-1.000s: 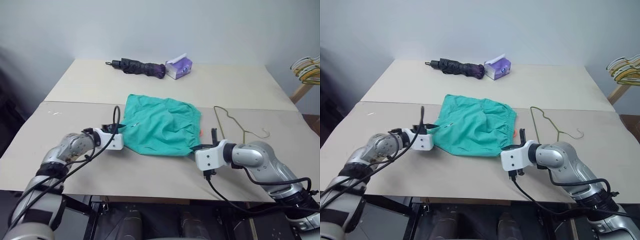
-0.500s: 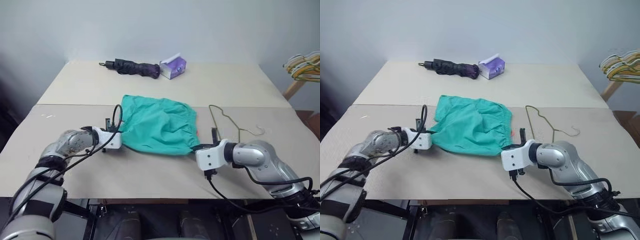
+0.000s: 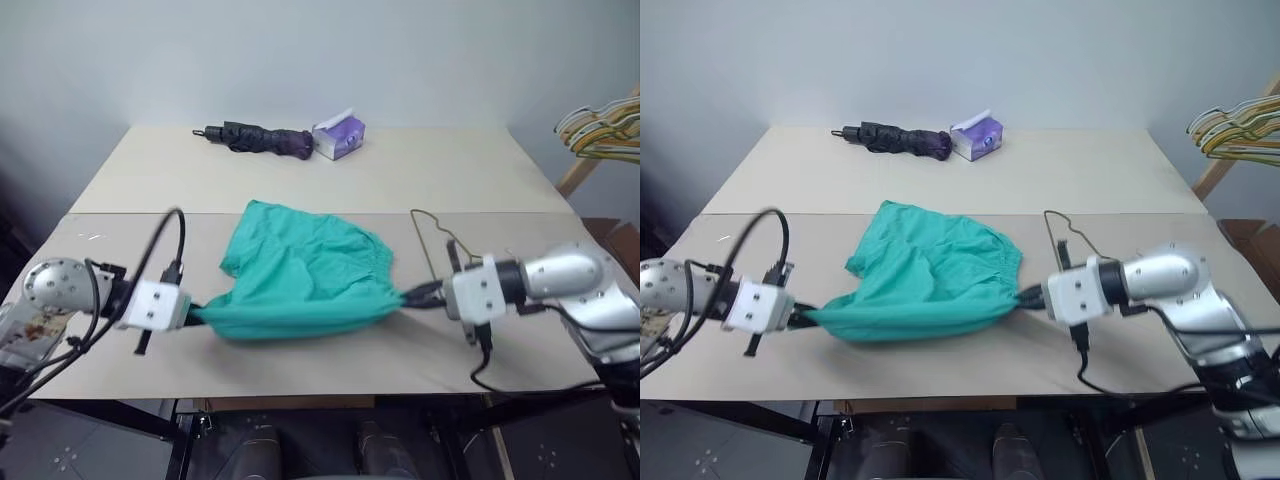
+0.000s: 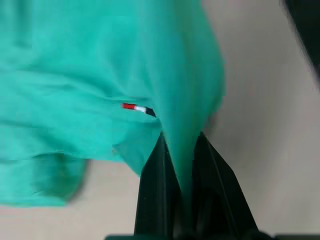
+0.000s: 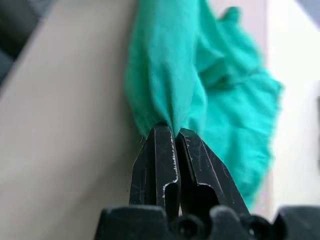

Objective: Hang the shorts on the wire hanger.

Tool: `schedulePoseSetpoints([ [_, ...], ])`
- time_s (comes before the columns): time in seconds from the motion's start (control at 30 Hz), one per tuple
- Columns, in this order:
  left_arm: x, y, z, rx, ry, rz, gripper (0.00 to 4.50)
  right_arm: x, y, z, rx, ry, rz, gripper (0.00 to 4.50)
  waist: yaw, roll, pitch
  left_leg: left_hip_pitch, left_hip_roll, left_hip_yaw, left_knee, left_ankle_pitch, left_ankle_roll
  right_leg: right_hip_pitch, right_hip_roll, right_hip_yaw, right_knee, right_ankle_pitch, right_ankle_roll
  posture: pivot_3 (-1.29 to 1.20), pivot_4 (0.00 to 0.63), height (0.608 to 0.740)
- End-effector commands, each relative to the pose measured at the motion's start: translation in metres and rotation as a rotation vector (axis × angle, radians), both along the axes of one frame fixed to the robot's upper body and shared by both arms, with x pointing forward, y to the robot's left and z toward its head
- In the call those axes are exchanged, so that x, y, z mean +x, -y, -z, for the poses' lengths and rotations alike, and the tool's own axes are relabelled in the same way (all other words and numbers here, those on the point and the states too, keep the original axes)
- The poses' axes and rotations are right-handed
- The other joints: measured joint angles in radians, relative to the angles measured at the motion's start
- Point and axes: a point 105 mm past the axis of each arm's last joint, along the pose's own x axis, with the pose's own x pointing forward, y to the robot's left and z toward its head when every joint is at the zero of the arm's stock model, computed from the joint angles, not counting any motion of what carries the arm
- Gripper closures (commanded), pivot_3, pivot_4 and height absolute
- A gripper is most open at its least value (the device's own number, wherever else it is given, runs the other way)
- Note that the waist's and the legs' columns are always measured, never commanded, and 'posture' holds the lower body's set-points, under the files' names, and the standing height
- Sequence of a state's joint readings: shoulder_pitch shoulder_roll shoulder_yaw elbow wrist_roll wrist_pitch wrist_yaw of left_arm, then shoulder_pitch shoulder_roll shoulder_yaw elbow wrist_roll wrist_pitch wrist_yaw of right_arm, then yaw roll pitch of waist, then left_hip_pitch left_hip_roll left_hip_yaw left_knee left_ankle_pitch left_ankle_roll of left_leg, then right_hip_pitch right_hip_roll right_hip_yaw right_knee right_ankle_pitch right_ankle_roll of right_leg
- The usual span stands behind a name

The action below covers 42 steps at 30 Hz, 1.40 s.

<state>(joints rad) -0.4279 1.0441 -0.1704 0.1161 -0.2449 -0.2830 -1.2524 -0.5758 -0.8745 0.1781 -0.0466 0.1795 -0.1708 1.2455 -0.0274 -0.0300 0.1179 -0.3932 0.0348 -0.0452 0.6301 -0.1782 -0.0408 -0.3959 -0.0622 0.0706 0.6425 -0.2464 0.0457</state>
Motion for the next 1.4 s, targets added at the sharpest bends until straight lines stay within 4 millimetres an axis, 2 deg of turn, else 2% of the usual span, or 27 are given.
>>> schedulePoseSetpoints([
  [0.03,0.071,0.009,-0.053,-0.149,0.299,-0.255,4.48,0.069,0.004,-0.044,0.111,0.253,0.244,4.50,0.007,-0.001,-0.001,0.000,0.000,0.000,0.000,0.000,0.000,0.001,0.001,0.000,-0.001,0.004,0.007,0.05,0.049,0.740],
  [0.1,0.112,0.011,-0.083,-0.209,0.464,-0.420,4.48,0.108,0.007,-0.069,0.152,0.408,0.408,4.50,0.011,-0.002,-0.002,-0.004,0.000,-0.002,0.002,0.000,0.000,-0.003,0.002,0.000,-0.001,0.006,0.008,0.05,0.032,0.740],
  [0.13,0.135,0.011,-0.106,-0.254,0.562,-0.532,4.48,0.130,0.011,-0.087,0.186,0.493,0.528,4.50,0.011,-0.002,-0.002,-0.008,-0.001,-0.003,0.002,0.001,-0.001,-0.006,0.002,0.000,0.000,0.008,0.007,0.05,0.019,0.740],
  [0.17,0.150,0.010,-0.124,-0.287,0.635,-0.619,4.48,0.145,0.014,-0.102,0.206,0.565,0.616,4.50,0.012,-0.002,-0.003,-0.011,-0.001,-0.004,0.002,0.001,-0.001,-0.010,0.002,0.000,0.001,0.012,0.001,0.05,0.014,0.740],
  [0.2,0.162,0.009,-0.145,-0.313,0.715,-0.703,4.48,0.157,0.017,-0.119,0.213,0.676,0.711,4.50,0.013,-0.002,-0.003,-0.012,-0.001,-0.004,0.002,0.001,-0.002,-0.012,0.001,0.000,0.002,0.012,0.000,0.05,0.009,0.740],
  [0.23,0.168,0.008,-0.157,-0.325,0.763,-0.751,4.48,0.164,0.019,-0.129,0.213,0.750,0.763,4.50,0.013,-0.003,-0.005,-0.015,-0.003,-0.004,0.002,0.001,-0.002,-0.015,0.001,0.000,0.003,0.013,0.000,0.05,0.000,0.740],
  [0.27,0.172,0.006,-0.179,-0.332,0.870,-0.811,4.48,0.167,0.023,-0.152,0.256,0.864,0.844,4.50,0.012,-0.003,-0.006,-0.021,-0.003,-0.004,-0.001,0.002,-0.003,-0.023,0.000,0.000,0.003,0.013,-0.001,0.05,0.000,0.740],
  [0.33,0.168,0.004,-0.227,-0.404,1.061,-0.907,4.48,0.162,0.030,-0.197,0.394,1.063,0.976,4.50,0.012,-0.003,-0.006,-0.026,-0.002,-0.004,-0.004,0.005,-0.008,-0.031,0.000,0.000,0.005,0.013,-0.001,0.05,0.000,0.740],
  [0.37,0.165,0.004,-0.242,-0.434,1.120,-0.933,4.48,0.158,0.033,-0.210,0.445,1.122,1.014,4.50,0.011,-0.003,-0.006,-0.031,-0.002,-0.004,-0.008,0.005,-0.008,-0.038,0.000,0.001,0.005,0.013,-0.002,0.05,0.000,0.740],
  [0.4,0.155,0.006,-0.267,-0.476,1.243,-0.945,4.48,0.148,0.037,-0.233,0.546,1.210,1.043,4.50,0.011,-0.003,-0.006,-0.038,-0.002,-0.004,-0.009,0.007,-0.011,-0.045,0.000,0.001,0.008,0.013,-0.002,0.05,0.000,0.740],
  [0.5,0.126,0.014,-0.318,-0.564,1.510,-0.917,4.48,0.120,0.044,-0.272,0.764,1.393,1.061,4.50,0.012,-0.003,-0.006,-0.052,-0.003,-0.003,-0.015,0.013,-0.022,-0.061,-0.002,0.002,0.008,0.013,-0.002,0.05,0.000,0.740],
  [0.57,0.110,0.023,-0.338,-0.597,1.621,-0.838,4.48,0.110,0.047,-0.280,0.826,1.451,1.023,4.50,0.015,-0.003,-0.006,-0.052,-0.004,-0.003,-0.021,0.014,-0.023,-0.062,-0.003,0.001,0.005,0.013,-0.002,0.03,0.000,0.740],
  [0.6,0.110,0.027,-0.338,-0.605,1.607,-0.799,4.48,0.112,0.047,-0.274,0.805,1.448,0.998,4.50,0.015,-0.003,-0.006,-0.052,-0.004,-0.003,-0.022,0.014,-0.023,-0.062,-0.003,0.000,0.004,0.013,-0.002,0.03,0.000,0.740],
  [0.67,0.116,0.032,-0.326,-0.602,1.551,-0.750,4.48,0.119,0.047,-0.257,0.757,1.408,0.962,4.50,0.012,-0.003,-0.010,-0.051,-0.005,-0.001,-0.022,0.012,-0.021,-0.060,-0.003,0.000,0.003,0.013,-0.001,0.02,0.000,0.740],
  [0.73,0.125,0.038,-0.303,-0.569,1.471,-0.671,4.48,0.129,0.047,-0.231,0.685,1.344,0.924,4.50,0.011,-0.002,-0.014,-0.049,-0.005,-0.001,-0.021,0.011,-0.018,-0.057,-0.004,0.000,0.003,0.012,-0.001,0.02,0.000,0.740],
  [0.83,0.137,0.047,-0.246,-0.505,1.302,-0.517,4.48,0.140,0.047,-0.178,0.559,1.235,0.823,4.50,0.007,-0.001,-0.016,-0.037,-0.005,0.000,-0.021,0.009,-0.014,-0.043,-0.004,0.000,-0.001,0.012,-0.001,0.02,0.000,0.740],
  [0.9,0.139,0.048,-0.223,-0.489,1.230,-0.461,4.48,0.141,0.046,-0.157,0.523,1.191,0.772,4.50,0.002,-0.001,-0.016,-0.030,-0.006,0.000,-0.020,0.008,-0.013,-0.037,-0.004,0.000,-0.001,0.012,-0.001,0.03,0.006,0.740],
  [0.97,0.136,0.048,-0.176,-0.453,1.093,-0.363,4.48,0.139,0.037,-0.112,0.457,1.064,0.652,4.50,-0.011,-0.001,-0.016,-0.030,-0.006,-0.001,-0.018,0.011,-0.012,-0.038,-0.004,0.000,0.002,0.014,-0.001,0.02,0.022,0.740],
  [1.03,0.123,0.047,-0.133,-0.455,0.960,-0.268,4.48,0.128,0.023,-0.065,0.417,0.892,0.498,4.50,-0.027,-0.001,-0.017,-0.026,-0.006,-0.002,-0.019,0.012,-0.012,-0.034,-0.004,0.001,0.003,0.015,-0.001,0.02,0.028,0.740],
  [1.13,0.093,0.040,-0.083,-0.423,0.772,-0.179,4.48,0.109,0.008,-0.017,0.381,0.709,0.347,4.50,-0.061,-0.001,-0.016,-0.016,-0.005,-0.002,-0.020,0.012,-0.010,-0.024,-0.004,0.001,0.001,0.015,-0.001,0.01,0.056,0.740],
  [1.27,0.055,0.026,-0.043,-0.321,0.548,-0.114,4.48,0.085,-0.003,0.026,0.341,0.513,0.226,4.50,-0.100,-0.001,-0.016,-0.016,-0.004,-0.004,-0.017,0.012,-0.010,-0.025,-0.003,0.002,0.006,0.015,-0.002,0.02,0.066,0.740],
  [1.4,0.017,0.012,-0.019,-0.180,0.310,-0.037,4.48,0.060,-0.008,0.055,0.268,0.371,0.117,4.50,-0.095,0.001,-0.014,0.004,-0.001,-0.005,-0.017,0.012,-0.008,-0.004,0.001,0.001,0.004,0.016,-0.003,0.03,0.078,0.740],
])
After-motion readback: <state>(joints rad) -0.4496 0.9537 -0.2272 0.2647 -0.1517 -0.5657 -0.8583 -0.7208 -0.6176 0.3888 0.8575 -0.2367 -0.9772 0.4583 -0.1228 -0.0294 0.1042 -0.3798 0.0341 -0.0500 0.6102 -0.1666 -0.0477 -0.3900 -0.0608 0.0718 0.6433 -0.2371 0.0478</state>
